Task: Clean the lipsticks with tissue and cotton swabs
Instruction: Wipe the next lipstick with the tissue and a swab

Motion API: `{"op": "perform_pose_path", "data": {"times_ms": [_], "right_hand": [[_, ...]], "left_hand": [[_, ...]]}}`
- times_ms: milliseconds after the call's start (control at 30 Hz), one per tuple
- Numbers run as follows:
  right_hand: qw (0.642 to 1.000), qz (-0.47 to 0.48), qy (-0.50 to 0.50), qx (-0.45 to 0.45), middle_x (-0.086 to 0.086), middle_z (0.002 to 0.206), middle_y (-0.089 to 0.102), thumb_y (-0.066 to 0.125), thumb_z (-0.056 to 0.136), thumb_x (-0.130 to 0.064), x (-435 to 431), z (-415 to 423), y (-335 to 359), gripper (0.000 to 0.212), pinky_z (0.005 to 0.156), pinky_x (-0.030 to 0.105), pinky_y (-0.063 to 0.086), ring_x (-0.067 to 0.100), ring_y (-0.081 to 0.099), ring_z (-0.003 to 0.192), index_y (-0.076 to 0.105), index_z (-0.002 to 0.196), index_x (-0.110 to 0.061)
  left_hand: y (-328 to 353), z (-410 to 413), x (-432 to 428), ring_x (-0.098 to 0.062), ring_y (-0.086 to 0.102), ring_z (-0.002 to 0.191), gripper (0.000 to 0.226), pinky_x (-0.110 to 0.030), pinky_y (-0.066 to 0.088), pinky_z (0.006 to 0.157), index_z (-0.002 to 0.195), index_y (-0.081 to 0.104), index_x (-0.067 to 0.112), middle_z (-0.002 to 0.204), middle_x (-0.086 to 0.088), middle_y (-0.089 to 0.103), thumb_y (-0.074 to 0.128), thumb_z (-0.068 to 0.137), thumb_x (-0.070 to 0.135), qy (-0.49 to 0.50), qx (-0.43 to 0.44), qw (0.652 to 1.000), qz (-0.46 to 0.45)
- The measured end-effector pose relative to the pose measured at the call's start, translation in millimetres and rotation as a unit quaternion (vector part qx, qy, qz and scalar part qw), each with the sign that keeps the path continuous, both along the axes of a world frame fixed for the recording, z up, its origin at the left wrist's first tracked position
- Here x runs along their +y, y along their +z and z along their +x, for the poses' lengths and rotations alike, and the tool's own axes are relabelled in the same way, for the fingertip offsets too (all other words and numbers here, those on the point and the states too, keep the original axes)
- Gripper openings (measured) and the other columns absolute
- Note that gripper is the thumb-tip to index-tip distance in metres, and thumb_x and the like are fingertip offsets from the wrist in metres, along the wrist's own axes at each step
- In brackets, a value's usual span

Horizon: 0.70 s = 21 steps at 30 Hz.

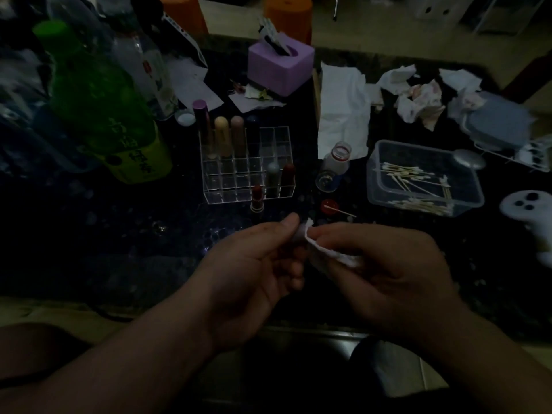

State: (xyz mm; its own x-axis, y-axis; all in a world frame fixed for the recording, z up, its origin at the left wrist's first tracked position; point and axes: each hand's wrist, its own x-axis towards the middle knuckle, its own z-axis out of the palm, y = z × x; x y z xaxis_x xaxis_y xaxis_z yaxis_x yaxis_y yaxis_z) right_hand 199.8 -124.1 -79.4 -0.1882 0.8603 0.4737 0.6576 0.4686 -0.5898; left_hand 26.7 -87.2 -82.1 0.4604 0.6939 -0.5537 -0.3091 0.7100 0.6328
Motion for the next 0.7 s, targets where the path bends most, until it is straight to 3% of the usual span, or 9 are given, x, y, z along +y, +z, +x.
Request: {"op": "perform_pose_path", "data": {"times_ms": [167, 267, 400, 500, 600, 700], "right_hand": [[0.997, -0.065, 0.001, 0.043, -0.005, 0.080, 0.073, 0.075, 0.084, -0.005, 0.7, 1.4, -0.4, 0.016, 0.057, 0.031, 0.051, 0.010, 0.069, 0.067, 0.074, 0.096, -0.015], [0.983, -0.115, -0.004, 0.139, -0.002, 0.084, 0.074, 0.073, 0.086, -0.007, -0.7, -5.4, -3.4, 0.012, 0.060, 0.036, 0.056, 0.017, 0.071, 0.071, 0.071, 0.094, -0.015], [0.943, -0.206, -0.048, 0.258, -0.007, 0.080, 0.074, 0.073, 0.083, -0.009, -4.0, -20.0, 4.8, 0.010, 0.063, 0.020, 0.056, 0.008, 0.070, 0.071, 0.067, 0.089, -0.015], [0.897, -0.301, -0.059, 0.319, 0.001, 0.077, 0.074, 0.078, 0.079, -0.014, -3.3, -23.3, 7.5, 0.016, 0.060, 0.024, 0.055, 0.012, 0.070, 0.068, 0.063, 0.086, -0.018], [0.851, -0.375, -0.046, 0.365, 0.009, 0.085, 0.075, 0.080, 0.067, -0.013, 0.8, -16.2, 10.5, 0.020, 0.064, 0.028, 0.055, 0.018, 0.070, 0.074, 0.070, 0.080, -0.023], [0.762, -0.445, -0.009, 0.470, 0.013, 0.086, 0.074, 0.068, 0.061, 0.000, 2.1, -11.2, 16.0, 0.027, 0.062, 0.029, 0.056, 0.022, 0.069, 0.073, 0.075, 0.079, -0.019]], "left_hand": [[-1.1, -2.6, 0.4, -0.012, 0.051, 0.055, 0.025, -0.023, 0.043, 0.048, 0.087, 0.074, 0.004, 0.071, -0.007, 0.062, 0.069, 0.079, 0.027, 0.001, 0.015, 0.999, 0.040], [1.6, -3.3, -0.5, -0.013, 0.053, 0.054, 0.023, -0.023, 0.044, 0.047, 0.082, 0.073, 0.004, 0.069, -0.008, 0.062, 0.070, 0.075, 0.025, 0.003, 0.015, 0.998, 0.058], [0.6, -4.4, -3.0, -0.015, 0.058, 0.056, 0.021, -0.025, 0.048, 0.049, 0.084, 0.072, 0.003, 0.075, -0.014, 0.068, 0.070, 0.072, 0.020, 0.056, 0.031, 0.992, 0.108], [-3.9, -3.7, -6.2, -0.019, 0.064, 0.059, 0.027, -0.026, 0.053, 0.053, 0.089, 0.071, 0.006, 0.077, -0.015, 0.072, 0.074, 0.068, 0.023, 0.093, 0.090, 0.976, 0.173], [-6.8, -7.6, -4.1, -0.012, 0.072, 0.071, 0.022, -0.021, 0.057, 0.064, 0.092, 0.068, 0.013, 0.083, 0.000, 0.076, 0.075, 0.072, 0.020, 0.080, 0.180, 0.919, 0.341], [-12.4, -18.4, 3.5, -0.007, 0.070, 0.088, 0.019, -0.025, 0.057, 0.077, 0.098, 0.068, 0.021, 0.094, 0.007, 0.071, 0.079, 0.083, 0.022, 0.016, 0.253, 0.768, 0.588]]}}
